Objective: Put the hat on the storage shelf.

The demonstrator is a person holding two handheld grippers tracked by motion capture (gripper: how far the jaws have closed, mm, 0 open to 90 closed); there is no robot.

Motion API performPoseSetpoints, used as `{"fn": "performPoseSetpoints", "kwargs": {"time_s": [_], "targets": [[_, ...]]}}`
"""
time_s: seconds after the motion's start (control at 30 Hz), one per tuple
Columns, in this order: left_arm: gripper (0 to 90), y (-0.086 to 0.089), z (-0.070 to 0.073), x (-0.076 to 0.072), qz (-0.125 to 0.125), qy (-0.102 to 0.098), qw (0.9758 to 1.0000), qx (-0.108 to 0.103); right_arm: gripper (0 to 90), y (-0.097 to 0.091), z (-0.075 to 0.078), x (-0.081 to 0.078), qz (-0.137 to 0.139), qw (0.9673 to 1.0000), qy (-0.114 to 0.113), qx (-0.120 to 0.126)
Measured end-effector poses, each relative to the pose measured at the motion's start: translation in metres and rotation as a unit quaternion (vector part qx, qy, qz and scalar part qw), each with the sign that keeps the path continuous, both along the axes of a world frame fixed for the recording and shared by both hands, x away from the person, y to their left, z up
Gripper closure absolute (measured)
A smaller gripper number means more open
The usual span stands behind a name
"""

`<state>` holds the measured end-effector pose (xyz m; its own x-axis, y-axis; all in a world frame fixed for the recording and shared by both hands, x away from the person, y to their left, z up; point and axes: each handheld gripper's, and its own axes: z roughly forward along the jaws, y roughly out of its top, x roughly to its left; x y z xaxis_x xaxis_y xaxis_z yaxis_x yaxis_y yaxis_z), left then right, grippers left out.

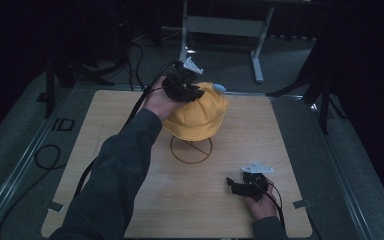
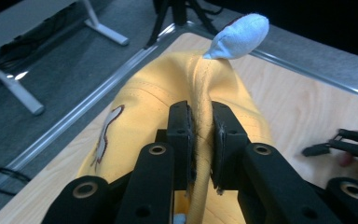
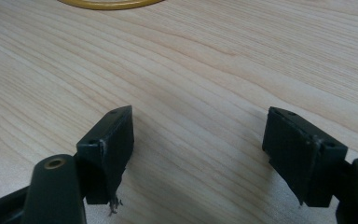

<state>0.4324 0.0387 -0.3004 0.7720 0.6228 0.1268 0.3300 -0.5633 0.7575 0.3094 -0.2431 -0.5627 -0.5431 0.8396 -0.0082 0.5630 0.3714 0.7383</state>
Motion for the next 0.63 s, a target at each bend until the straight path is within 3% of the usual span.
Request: {"fn": "performPoseSetpoints", "kwargs": {"time_s": [0.07, 0.17, 0.33, 0.47, 0.63], "targets": [[73.7, -0.001, -0.002, 0.001, 0.004, 0.002, 1.0000, 0.003, 24.7, 0.000, 0.000, 0.000, 0.000, 1.0000, 0.000, 0.000], [58.8, -0.002, -0.001, 0.000, 0.006, 0.002, 0.9999, 0.008, 24.7, 0.000, 0.000, 0.000, 0.000, 1.0000, 0.000, 0.000], [41.2, 0.006, 0.007, -0.002, 0.024, -0.005, 0.9994, -0.025, 24.7, 0.000, 0.000, 0.000, 0.001, 1.0000, 0.001, 0.000], [34.6, 0.015, 0.014, -0.004, 0.031, -0.008, 0.9986, -0.041, 24.7, 0.000, 0.000, 0.000, 0.001, 1.0000, 0.001, 0.000], [34.4, 0.028, 0.022, -0.006, 0.048, -0.022, 0.9971, -0.054, 24.7, 0.000, 0.000, 0.000, 0.001, 1.0000, 0.000, 0.000]]}}
